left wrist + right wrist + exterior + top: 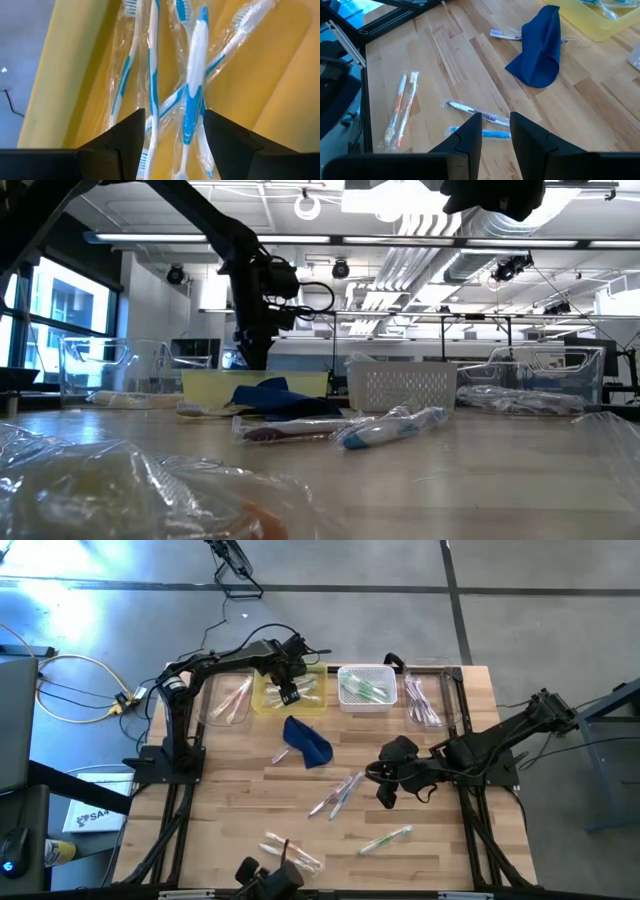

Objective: Pick & Place Toothbrushes
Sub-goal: Put the green toothbrush into the white bin

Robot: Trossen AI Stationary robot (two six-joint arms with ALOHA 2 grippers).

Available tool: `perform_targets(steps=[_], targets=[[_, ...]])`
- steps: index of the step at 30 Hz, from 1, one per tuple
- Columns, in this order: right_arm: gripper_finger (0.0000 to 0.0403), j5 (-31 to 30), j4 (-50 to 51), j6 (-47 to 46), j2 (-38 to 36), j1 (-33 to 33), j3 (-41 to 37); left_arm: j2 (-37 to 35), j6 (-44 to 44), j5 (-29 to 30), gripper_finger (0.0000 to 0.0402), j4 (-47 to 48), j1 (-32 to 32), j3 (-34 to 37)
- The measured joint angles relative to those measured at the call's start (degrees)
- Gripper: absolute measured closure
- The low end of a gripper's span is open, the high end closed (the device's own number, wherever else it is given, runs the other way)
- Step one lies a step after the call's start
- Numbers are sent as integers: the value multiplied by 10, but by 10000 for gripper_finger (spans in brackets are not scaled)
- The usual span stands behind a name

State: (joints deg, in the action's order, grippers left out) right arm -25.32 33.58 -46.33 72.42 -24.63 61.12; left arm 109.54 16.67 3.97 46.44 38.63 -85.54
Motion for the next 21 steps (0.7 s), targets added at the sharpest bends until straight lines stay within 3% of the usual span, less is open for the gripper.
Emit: perform_targets(steps=[8, 13, 21], targets=[[309, 0, 0, 5, 0, 0, 0, -1, -4, -6, 204, -4, 0, 0], [309, 0, 0, 11, 0, 0, 0, -1, -4, -51, 203, 16, 0, -1], [309, 0, 0, 12, 0, 0, 0, -1, -4, -77, 203, 73, 0, -60]])
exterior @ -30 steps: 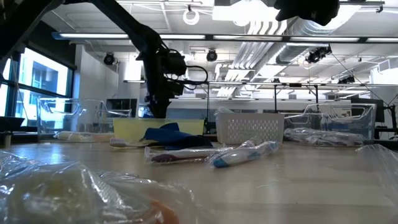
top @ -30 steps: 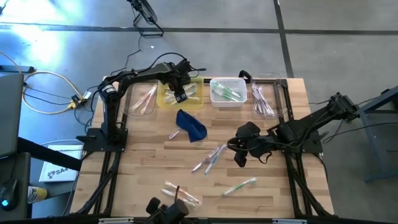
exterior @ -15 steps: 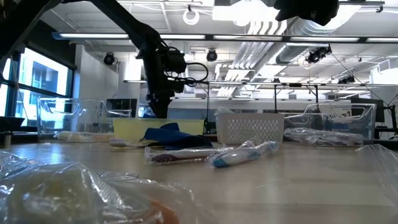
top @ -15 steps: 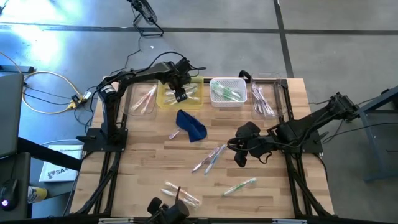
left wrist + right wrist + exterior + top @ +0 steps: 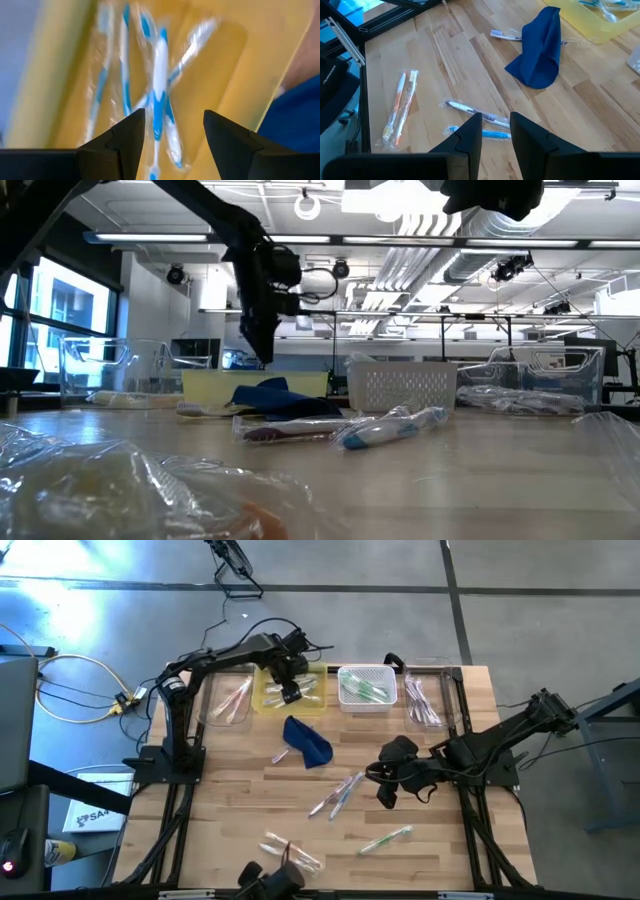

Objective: Pick & Place Toothbrushes
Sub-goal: Put the green toothbrush into the white bin

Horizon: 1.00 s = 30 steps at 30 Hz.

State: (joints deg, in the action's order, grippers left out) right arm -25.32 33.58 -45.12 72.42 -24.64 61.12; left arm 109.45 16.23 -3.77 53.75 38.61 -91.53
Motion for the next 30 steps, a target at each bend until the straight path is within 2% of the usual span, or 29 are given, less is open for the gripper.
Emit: perform_targets(steps=[6, 11, 16, 22, 26, 30], targets=[[309, 0, 0, 3, 0, 0, 0, 0, 0, -2, 203, 7, 0, -54], [309, 0, 0, 3, 0, 0, 0, 0, 13, 9, 203, -6, -4, -58], [309, 0, 0, 6, 0, 0, 0, 0, -30, 23, 203, -12, -14, -58], [309, -2, 0, 19, 0, 1, 0, -23, 69, 31, 203, -46, -79, -58], [309, -2, 0, 19, 0, 1, 0, -55, 115, 32, 203, -106, -127, -25], [309, -1, 0, 19, 0, 1, 0, -107, 132, 33, 203, -195, -164, 41]])
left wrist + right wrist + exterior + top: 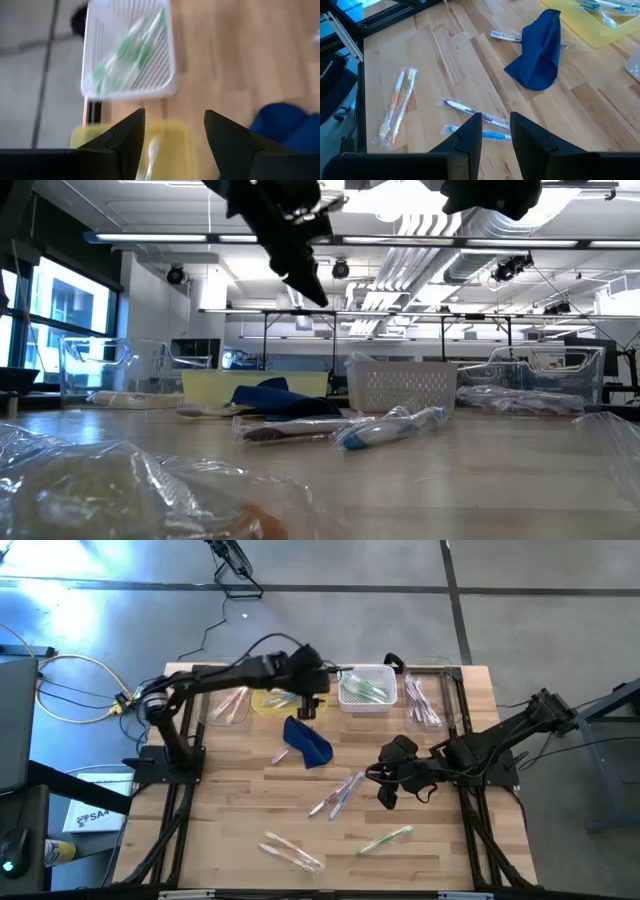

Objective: Pick & Place Toothbrushes
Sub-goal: Put the green toothbrush into the white bin

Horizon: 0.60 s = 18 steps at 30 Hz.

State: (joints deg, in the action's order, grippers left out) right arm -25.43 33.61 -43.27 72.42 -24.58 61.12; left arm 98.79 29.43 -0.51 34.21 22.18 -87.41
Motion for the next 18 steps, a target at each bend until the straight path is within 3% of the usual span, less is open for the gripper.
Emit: perform_targets(steps=[13, 18], targets=[[309, -7, 0, 15, 0, 1, 0, -225, 17, -17, 203, -285, -115, 264], [309, -23, 0, 16, 0, 4, 0, -282, 14, -17, 203, -313, -155, 319]])
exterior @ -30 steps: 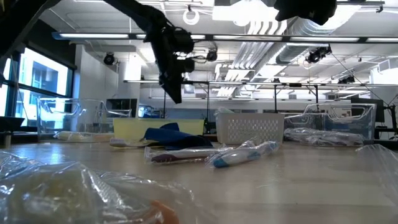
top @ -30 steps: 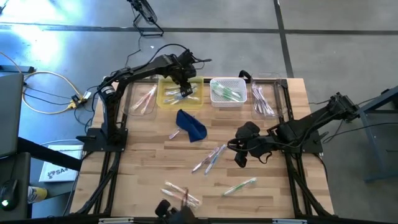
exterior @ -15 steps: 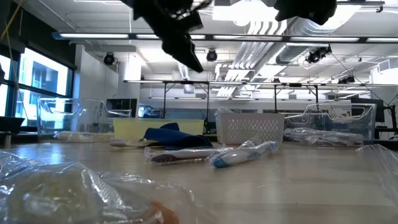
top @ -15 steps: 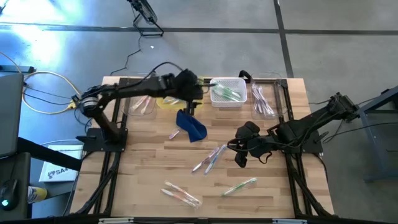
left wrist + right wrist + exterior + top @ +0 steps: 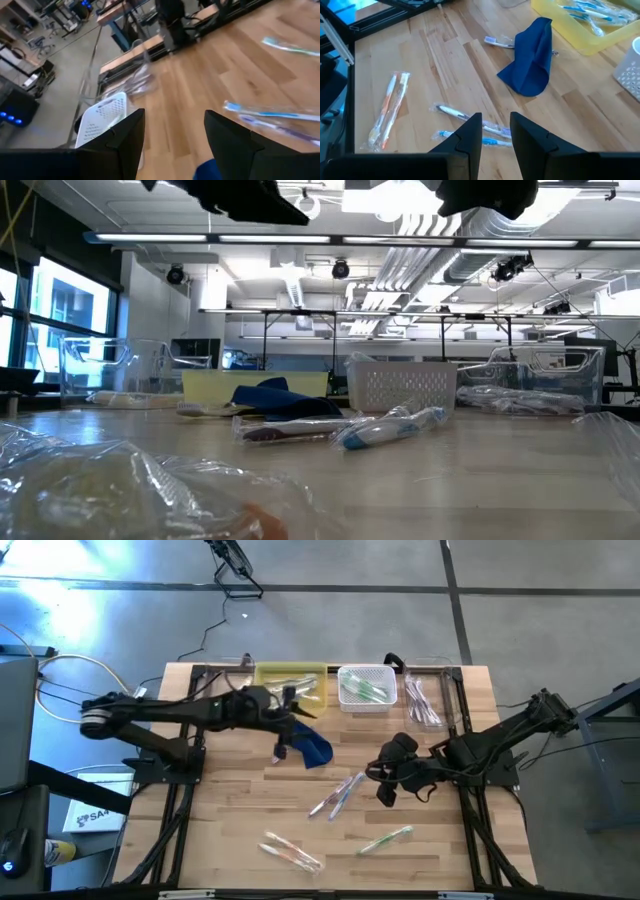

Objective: Pick & Place Toothbrushes
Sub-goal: Put the green toothbrush into the white bin

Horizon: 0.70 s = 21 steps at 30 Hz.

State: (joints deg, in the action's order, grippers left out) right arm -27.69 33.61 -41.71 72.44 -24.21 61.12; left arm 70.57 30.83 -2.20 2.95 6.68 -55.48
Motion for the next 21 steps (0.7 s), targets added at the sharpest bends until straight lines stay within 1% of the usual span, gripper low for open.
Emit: perform_targets(steps=[4, 9, 14, 17, 19, 21], targets=[[309, -11, 0, 0, 0, 0, 0, -24, -10, 0, 203, 2, -20, 16], [309, -12, -1, 15, 0, 0, 0, -30, -19, 1, 203, -15, -39, 17], [309, -10, -2, 24, 0, 0, 0, -29, -86, 0, 203, -57, -70, 17], [309, 4, -1, 68, 0, 0, 0, -27, -114, 0, 203, -62, -93, 17], [309, 29, 1, 117, 0, 0, 0, -27, -117, 0, 203, -64, -107, 17], [309, 67, 6, 162, 0, 0, 0, -28, -117, 0, 203, -62, -118, 17]])
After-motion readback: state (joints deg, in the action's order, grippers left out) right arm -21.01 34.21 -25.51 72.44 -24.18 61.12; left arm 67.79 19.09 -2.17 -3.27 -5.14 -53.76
